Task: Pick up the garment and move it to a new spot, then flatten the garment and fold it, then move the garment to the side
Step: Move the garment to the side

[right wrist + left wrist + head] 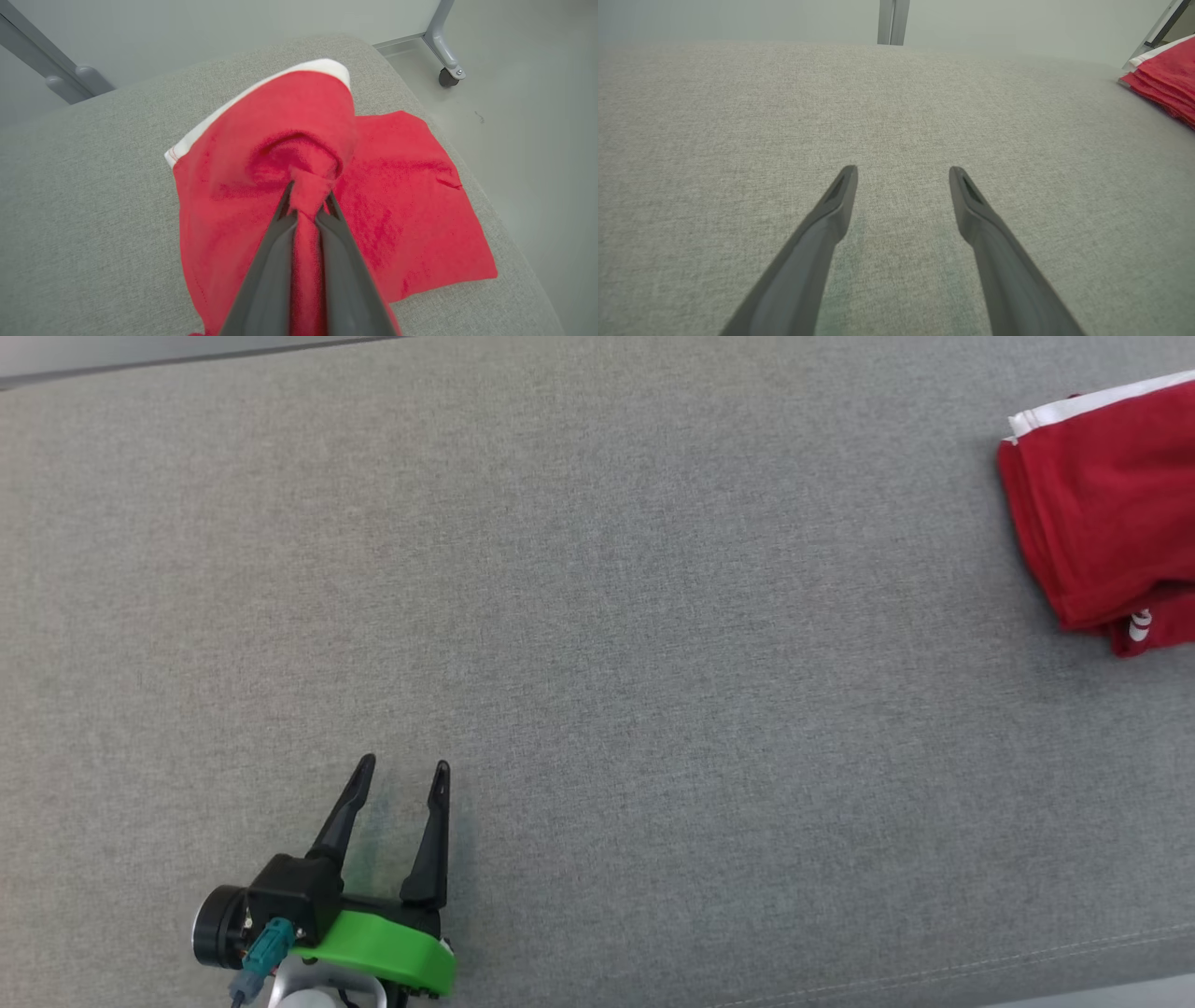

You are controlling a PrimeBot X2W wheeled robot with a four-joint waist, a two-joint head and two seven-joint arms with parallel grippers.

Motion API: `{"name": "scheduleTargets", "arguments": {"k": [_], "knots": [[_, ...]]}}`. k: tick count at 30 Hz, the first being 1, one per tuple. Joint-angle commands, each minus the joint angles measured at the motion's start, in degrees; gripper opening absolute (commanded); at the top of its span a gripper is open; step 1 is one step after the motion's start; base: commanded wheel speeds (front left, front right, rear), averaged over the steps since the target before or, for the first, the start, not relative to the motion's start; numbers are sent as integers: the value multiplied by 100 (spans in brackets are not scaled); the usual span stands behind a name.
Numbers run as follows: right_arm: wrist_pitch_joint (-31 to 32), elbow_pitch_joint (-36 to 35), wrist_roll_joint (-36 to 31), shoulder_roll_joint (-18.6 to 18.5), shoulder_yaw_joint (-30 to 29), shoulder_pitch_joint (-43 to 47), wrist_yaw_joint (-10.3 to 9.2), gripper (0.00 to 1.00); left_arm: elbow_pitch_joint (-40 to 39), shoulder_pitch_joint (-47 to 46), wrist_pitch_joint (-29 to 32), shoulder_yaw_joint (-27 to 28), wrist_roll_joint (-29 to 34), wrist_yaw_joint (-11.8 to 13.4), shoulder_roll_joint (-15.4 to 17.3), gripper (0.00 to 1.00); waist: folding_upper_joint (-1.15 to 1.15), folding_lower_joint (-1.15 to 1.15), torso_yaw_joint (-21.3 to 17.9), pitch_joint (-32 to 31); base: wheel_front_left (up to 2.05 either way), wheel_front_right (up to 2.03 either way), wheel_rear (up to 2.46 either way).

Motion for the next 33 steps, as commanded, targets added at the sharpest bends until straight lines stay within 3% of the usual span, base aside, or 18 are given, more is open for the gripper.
{"name": "scheduleTargets", "arguments": {"k": [1, 5, 6, 7, 8, 14, 21, 29, 33], "knots": [[138, -18, -71, -109, -43, -57, -2, 0, 16, -65, 0, 55, 4, -19, 33, 100, 0, 0, 42, 252, 0, 0, 0], [321, -64, -429, -483, -150, 20, -2, 0, 14, 24, 0, 136, 34, -35, 29, 100, 0, 0, 125, 326, 0, 0, 0], [305, -60, -526, -525, -170, 50, -2, 24, 12, 29, 0, 147, 30, -37, 29, 100, 0, 0, 137, 333, 0, 0, 0], [231, -54, -682, -567, -230, 71, -2, 85, 15, 37, 0, 160, 34, -33, 28, 100, 0, 0, 150, 335, 0, 0, 0], [144, -52, -849, -618, -303, 88, -3, 100, 18, 38, 0, 164, 39, -33, 29, 100, 0, 0, 160, 336, 0, 0, 0], [-684, -104, -1655, -669, -337, 290, -4, 100, 21, 4, 0, 154, -8, -42, 22, 100, 0, 0, 226, 203, 0, 0, 0], [-2175, -800, -1439, -241, -457, 952, -5, 100, -42, 219, 0, 303, -141, 131, 18, 100, 0, 0, 343, -325, 0, 0, 0], [-3419, -2134, -1088, 436, -88, 2926, -5, 100, -73, 776, 0, 517, -248, 523, 16, 100, 0, 0, 438, -1251, 0, 0, 0], [-4054, -2509, -1113, 997, 92, 4033, -4, 100, 26, 1096, -1, 633, -199, 634, 17, 100, 0, 0, 501, -1662, 0, 0, 0]]}}
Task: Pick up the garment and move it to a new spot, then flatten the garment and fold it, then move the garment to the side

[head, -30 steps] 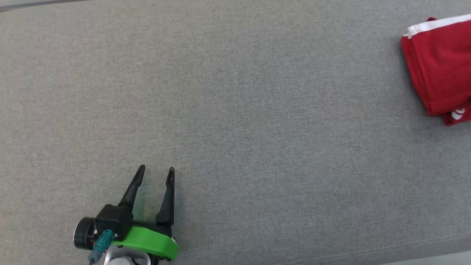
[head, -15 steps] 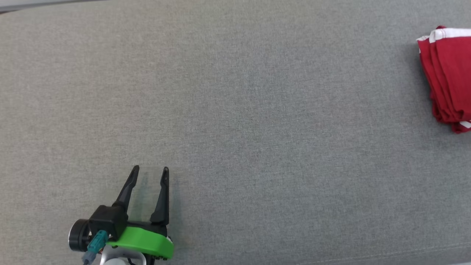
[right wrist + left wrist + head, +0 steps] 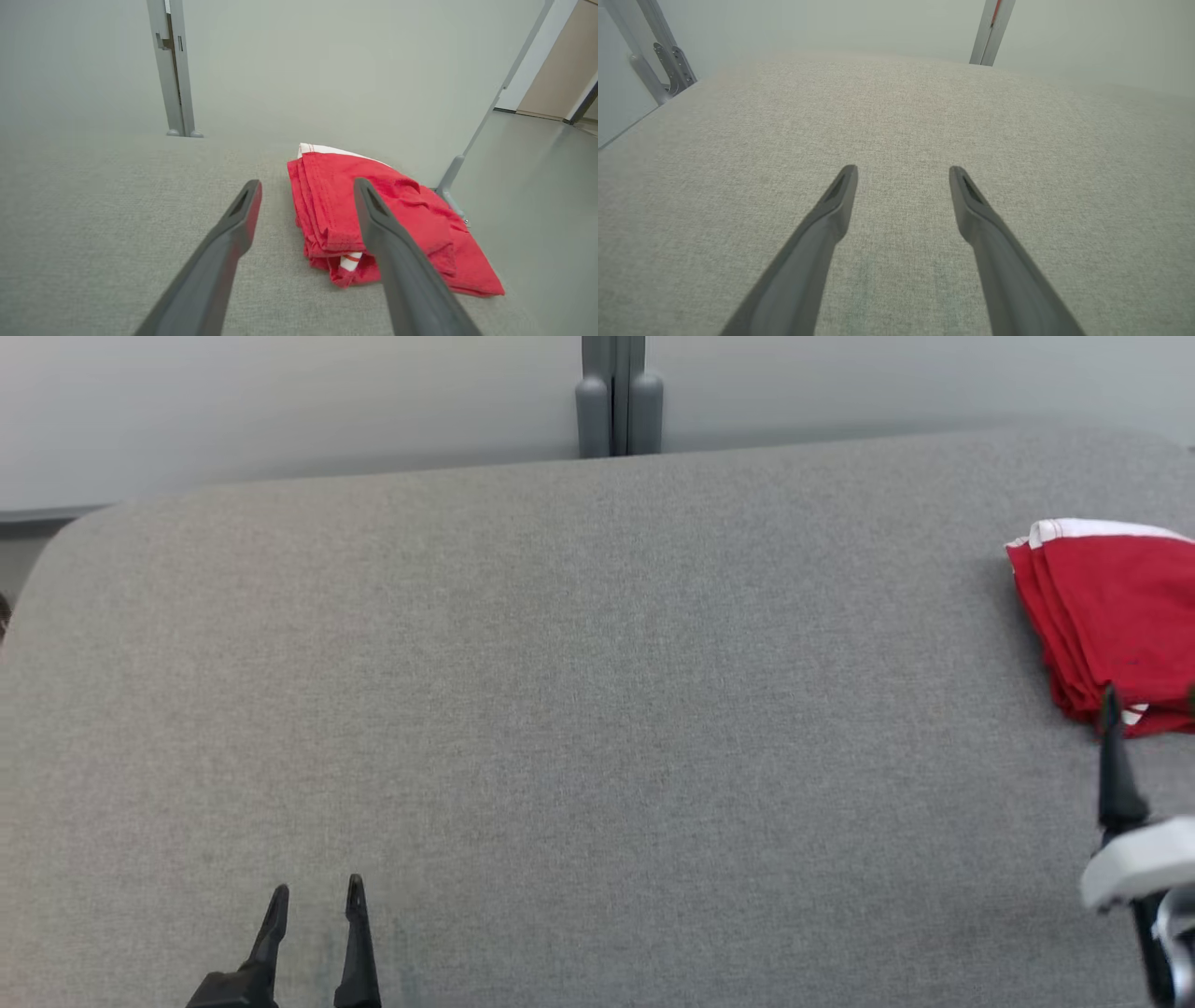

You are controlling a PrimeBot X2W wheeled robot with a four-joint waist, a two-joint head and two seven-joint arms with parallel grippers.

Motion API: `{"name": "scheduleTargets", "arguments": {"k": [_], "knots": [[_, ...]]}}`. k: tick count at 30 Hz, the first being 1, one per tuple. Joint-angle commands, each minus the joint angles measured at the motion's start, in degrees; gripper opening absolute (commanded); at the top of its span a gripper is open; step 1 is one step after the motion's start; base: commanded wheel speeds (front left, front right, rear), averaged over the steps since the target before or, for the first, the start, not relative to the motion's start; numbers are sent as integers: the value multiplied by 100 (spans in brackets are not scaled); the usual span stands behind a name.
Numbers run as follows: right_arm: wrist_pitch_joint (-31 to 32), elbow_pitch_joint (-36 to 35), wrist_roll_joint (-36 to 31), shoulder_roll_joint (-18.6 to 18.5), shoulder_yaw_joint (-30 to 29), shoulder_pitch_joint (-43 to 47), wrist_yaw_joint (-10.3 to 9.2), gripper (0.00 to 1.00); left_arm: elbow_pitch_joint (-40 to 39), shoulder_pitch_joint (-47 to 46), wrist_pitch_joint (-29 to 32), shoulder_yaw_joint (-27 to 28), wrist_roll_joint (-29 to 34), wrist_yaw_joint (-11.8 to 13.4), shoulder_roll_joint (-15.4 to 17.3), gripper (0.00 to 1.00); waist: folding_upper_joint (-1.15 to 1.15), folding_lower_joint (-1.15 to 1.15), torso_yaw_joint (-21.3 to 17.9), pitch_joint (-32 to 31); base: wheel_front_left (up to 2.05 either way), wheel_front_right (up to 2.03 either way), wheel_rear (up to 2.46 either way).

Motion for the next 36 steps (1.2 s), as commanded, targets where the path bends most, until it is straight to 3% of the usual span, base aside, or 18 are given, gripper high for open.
{"name": "scheduleTargets", "arguments": {"k": [1, 6, 8, 19, 22, 23, 27, 36], "knots": [[-147, -101, -36, 171, 60, 323, -10, 100, 11, 115, 0, 44, 27, 28, 16, 100, 0, 0, 127, -563, 0, 0, 0], [-412, -204, 126, 819, 342, 1245, -10, 100, 76, 95, 0, 21, 121, -115, 17, 100, 0, 0, 278, -680, 0, 0, 0], [-419, -341, 96, 920, 407, 1381, -9, 100, 99, 44, 0, 29, 121, -141, 17, 100, 0, 0, 298, -696, 0, 0, 0], [-420, -463, -106, 1157, 611, 1772, -9, 100, 245, -46, 0, -38, 124, -87, 17, 100, 0, 0, 340, -804, 0, 0, 0], [-420, -423, -125, 1166, 638, 1767, -9, 100, 222, -62, 0, -120, 53, -194, 17, 100, 0, 0, 359, -814, 0, 0, 0], [-397, -416, -100, 1178, 638, 1726, 1, 0, 243, 29, 0, -134, 50, -187, -3, 0, 0, 0, 358, -814, 0, 0, 0], [-359, -227, -22, 1223, 624, 1694, 1, 0, 403, 88, 23, -149, -50, -192, -15, 0, 0, 0, 356, -814, 0, 0, 0], [-80, -171, 1041, 1217, 616, 1476, 0, 0, 384, -94, 282, 0, -1001, -249, -12, 0, 0, 0, 319, -800, 0, 0, 0]]}}
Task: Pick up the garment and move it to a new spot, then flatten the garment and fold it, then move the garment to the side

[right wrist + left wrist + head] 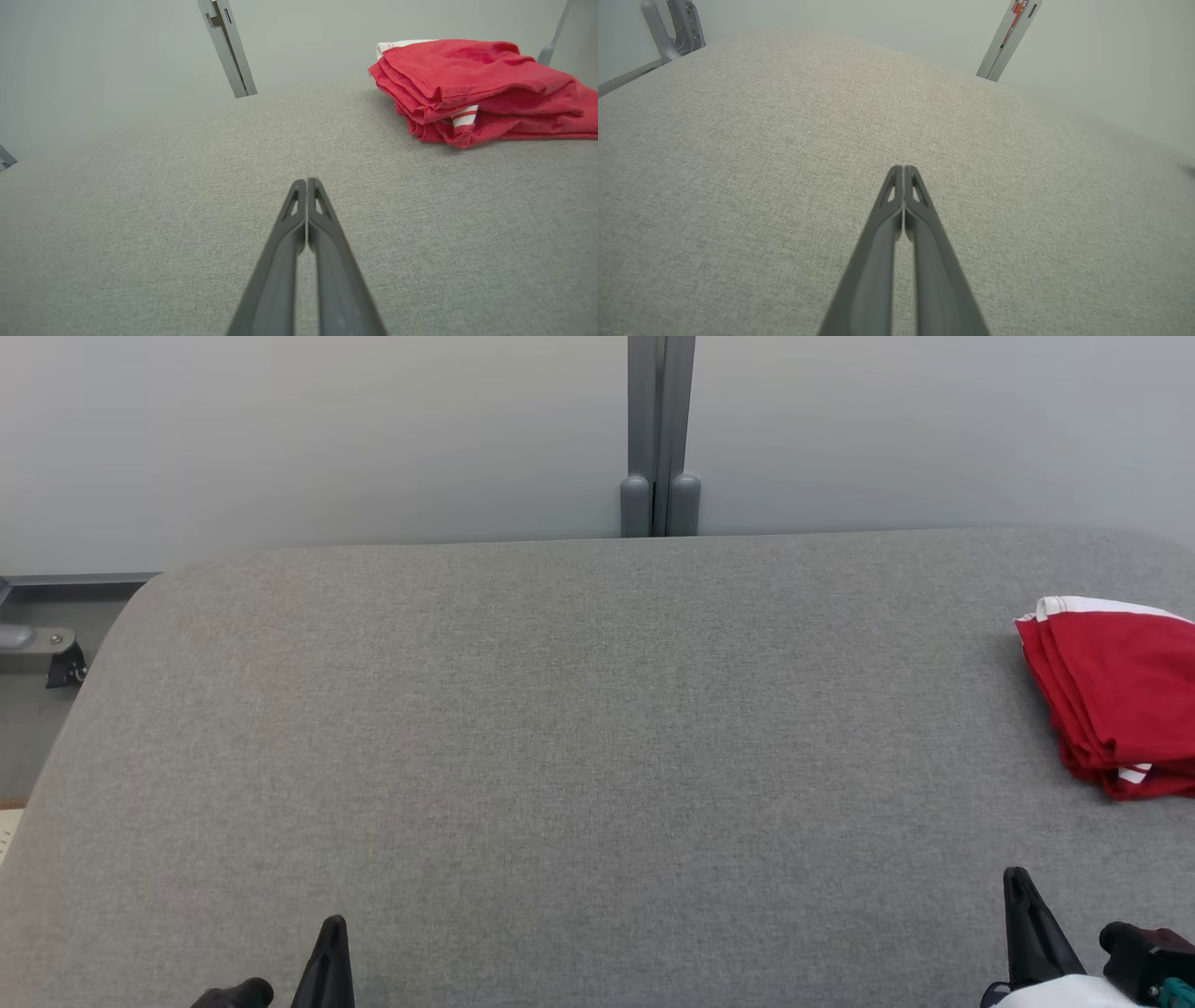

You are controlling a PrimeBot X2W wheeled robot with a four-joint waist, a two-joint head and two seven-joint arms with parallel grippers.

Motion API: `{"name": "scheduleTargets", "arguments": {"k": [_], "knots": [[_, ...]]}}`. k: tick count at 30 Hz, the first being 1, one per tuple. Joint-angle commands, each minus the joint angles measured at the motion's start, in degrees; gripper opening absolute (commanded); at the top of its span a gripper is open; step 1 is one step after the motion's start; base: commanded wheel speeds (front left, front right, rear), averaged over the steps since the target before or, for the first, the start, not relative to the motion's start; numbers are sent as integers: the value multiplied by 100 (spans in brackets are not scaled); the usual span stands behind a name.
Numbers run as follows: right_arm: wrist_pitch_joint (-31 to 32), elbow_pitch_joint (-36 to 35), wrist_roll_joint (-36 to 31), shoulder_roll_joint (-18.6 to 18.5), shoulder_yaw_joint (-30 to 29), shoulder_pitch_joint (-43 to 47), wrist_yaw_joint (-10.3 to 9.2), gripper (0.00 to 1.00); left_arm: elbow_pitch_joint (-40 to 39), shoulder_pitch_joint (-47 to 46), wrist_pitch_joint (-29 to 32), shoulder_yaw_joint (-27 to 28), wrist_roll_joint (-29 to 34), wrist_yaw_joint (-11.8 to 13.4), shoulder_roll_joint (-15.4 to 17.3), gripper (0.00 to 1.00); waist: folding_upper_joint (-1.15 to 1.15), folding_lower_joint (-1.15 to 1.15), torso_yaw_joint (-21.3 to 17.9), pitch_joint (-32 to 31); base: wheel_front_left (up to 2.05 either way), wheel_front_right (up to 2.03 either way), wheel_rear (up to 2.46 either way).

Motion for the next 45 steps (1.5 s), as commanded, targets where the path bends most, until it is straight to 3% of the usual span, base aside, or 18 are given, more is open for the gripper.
{"name": "scheduleTargets", "arguments": {"k": [1, 26, 45], "knots": [[52, -72, 296, -28, -1, -174, -1, 0, -104, -191, 57, 57, -262, -42, 6, 0, 0, 0, -7, 3, 0, 0, 0], [613, -7, 2744, -44, 54, -620, -2, 0, -162, -599, 650, 393, -2441, -173, 14, 0, 0, 0, -109, 43, 0, 0, 0], [968, 55, 4196, -54, 72, -897, -4, 0, -192, -844, 1005, 591, -3736, -258, 20, 0, 0, 0, -186, 73, 0, 0, 0]]}}
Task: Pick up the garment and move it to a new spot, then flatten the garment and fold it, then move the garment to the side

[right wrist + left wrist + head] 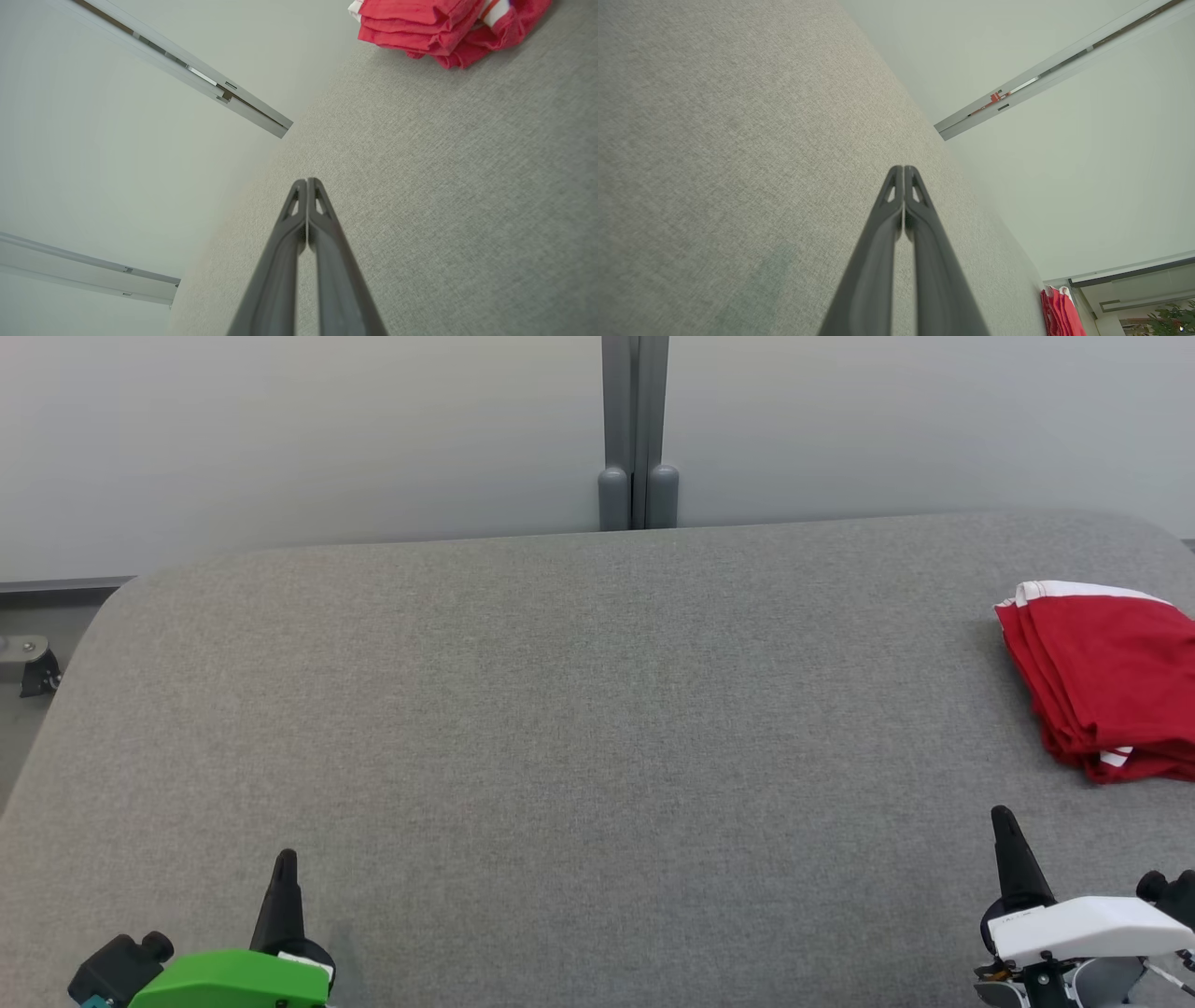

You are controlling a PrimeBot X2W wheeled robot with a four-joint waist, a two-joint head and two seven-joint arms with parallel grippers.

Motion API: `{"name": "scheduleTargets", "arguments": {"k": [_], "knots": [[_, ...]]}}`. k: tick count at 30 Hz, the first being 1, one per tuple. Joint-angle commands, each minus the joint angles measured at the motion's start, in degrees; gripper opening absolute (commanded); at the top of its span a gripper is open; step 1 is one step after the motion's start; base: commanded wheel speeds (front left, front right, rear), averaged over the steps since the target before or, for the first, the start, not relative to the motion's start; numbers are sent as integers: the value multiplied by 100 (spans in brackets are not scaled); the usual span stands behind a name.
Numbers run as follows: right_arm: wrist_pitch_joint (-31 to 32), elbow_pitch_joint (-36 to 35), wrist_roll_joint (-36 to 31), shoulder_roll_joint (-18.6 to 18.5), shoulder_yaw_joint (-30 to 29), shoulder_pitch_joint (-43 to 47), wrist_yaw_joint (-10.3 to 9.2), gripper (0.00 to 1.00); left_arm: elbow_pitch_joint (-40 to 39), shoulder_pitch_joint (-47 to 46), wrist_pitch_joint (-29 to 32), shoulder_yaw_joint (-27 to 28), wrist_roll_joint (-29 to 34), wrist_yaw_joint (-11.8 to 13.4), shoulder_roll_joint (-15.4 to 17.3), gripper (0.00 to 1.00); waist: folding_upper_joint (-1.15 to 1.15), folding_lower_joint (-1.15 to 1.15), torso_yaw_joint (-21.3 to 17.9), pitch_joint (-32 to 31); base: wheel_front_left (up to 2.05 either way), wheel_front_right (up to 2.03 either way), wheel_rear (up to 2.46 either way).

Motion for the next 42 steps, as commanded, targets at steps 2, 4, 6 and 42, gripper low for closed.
{"name": "scheduleTargets", "arguments": {"k": [2, 4, 6, 42], "knots": [[55, -29, 252, -40, 1, -159, -3, 0, -67, -185, 52, 48, -233, -48, 20, 0, 0, 0, -10, 4, 0, 0, 0], [89, -23, 386, -40, 3, -184, -3, 0, -69, -205, 85, 68, -346, -57, 21, 0, 0, 0, -18, 7, 0, 0, 0], [119, -18, 522, -41, 5, -202, -3, 0, -72, -230, 117, 86, -470, -63, 22, 0, 0, 0, -26, 10, 0, 0, 0], [625, 74, 2579, -52, 31, -601, -2, 0, -114, -575, 624, 369, -2310, -177, 32, 0, 0, 0, -174, 68, 0, 0, 0]]}}
